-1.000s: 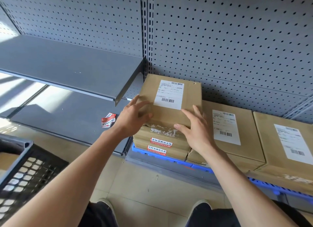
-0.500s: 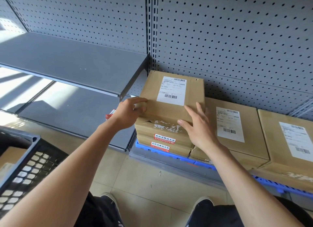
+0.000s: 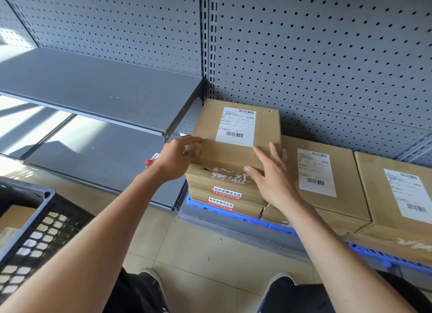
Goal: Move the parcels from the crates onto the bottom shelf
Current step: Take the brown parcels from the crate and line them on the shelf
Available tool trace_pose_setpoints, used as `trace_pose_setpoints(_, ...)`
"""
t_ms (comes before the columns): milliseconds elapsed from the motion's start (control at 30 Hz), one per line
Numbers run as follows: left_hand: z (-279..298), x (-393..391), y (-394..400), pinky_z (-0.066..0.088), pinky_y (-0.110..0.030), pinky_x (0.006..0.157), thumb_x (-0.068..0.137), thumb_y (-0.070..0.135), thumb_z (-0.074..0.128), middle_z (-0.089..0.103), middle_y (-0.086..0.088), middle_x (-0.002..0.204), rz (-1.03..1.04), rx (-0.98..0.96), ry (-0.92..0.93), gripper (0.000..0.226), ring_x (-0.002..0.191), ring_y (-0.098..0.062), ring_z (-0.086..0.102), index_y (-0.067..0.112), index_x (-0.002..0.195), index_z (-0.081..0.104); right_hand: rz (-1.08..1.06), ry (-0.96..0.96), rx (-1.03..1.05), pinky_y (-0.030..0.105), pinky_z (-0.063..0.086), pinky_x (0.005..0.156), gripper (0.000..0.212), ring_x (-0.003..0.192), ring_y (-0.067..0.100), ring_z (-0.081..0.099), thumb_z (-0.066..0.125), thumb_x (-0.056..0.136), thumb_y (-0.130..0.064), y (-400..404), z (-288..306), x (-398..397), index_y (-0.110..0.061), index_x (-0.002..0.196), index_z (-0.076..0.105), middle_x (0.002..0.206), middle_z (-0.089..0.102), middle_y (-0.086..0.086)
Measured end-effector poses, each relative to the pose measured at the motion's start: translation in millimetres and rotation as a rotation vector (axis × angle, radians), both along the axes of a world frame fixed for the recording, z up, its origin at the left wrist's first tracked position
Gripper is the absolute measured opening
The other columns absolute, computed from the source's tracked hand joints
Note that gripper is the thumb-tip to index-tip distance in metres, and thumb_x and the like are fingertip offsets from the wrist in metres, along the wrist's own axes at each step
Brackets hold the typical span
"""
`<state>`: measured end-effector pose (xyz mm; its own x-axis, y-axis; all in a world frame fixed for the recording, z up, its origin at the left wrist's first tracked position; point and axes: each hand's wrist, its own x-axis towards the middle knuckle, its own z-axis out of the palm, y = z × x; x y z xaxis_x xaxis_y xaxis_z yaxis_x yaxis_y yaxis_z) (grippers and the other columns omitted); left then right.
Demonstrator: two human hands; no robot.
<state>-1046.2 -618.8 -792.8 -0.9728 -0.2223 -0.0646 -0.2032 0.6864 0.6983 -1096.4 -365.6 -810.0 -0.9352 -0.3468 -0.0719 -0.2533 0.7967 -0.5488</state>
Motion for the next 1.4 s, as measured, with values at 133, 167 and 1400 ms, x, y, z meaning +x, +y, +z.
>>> trace_pose_setpoints(133, 0, 0, 2, 0.035, -0.02, 0.094, 0.104, 0.011, 0.054, 0.048, -0.002, 0.151, -0.005, -0.054, 0.029, 0.037, 0.135, -0.027, 0.047, 0.019, 0.14, 0.06, 0.004, 0.036, 0.048, 0.057, 0.015, 0.121, 0.062, 0.153, 0.029, -0.011, 0.05, 0.1, -0.049, 0, -1, 0, -0.035, 0.156, 0.027, 0.168, 0.001, 0.0)
trace_pose_setpoints(167, 1, 1, 3, 0.034, -0.018, 0.094, 0.103, 0.009, 0.053, 0.047, -0.001, 0.151, -0.01, -0.074, 0.045, 0.038, 0.135, -0.025, 0.047, 0.02, 0.139, 0.061, 0.009, 0.05, 0.067, 0.058, 0.017, 0.121, 0.062, 0.153, 0.029, -0.01, 0.049, 0.101, -0.05, 0, -1, 0, -0.035, 0.156, 0.027, 0.168, 0.001, 0.0)
trace_pose_setpoints(1400, 77, 207, -46, 0.045, -0.044, 0.103, 0.102, 0.047, 0.05, 0.052, 0.006, 0.15, 0.254, -0.499, 0.019, 0.052, 0.134, -0.024, 0.05, 0.032, 0.15, 0.044, 0.503, 0.306, 0.15, 0.042, 0.04, 0.107, 0.049, 0.137, 0.027, 0.041, 0.055, 0.098, -0.021, -126, 72, 131, -0.024, 0.146, 0.049, 0.155, 0.041, 0.003)
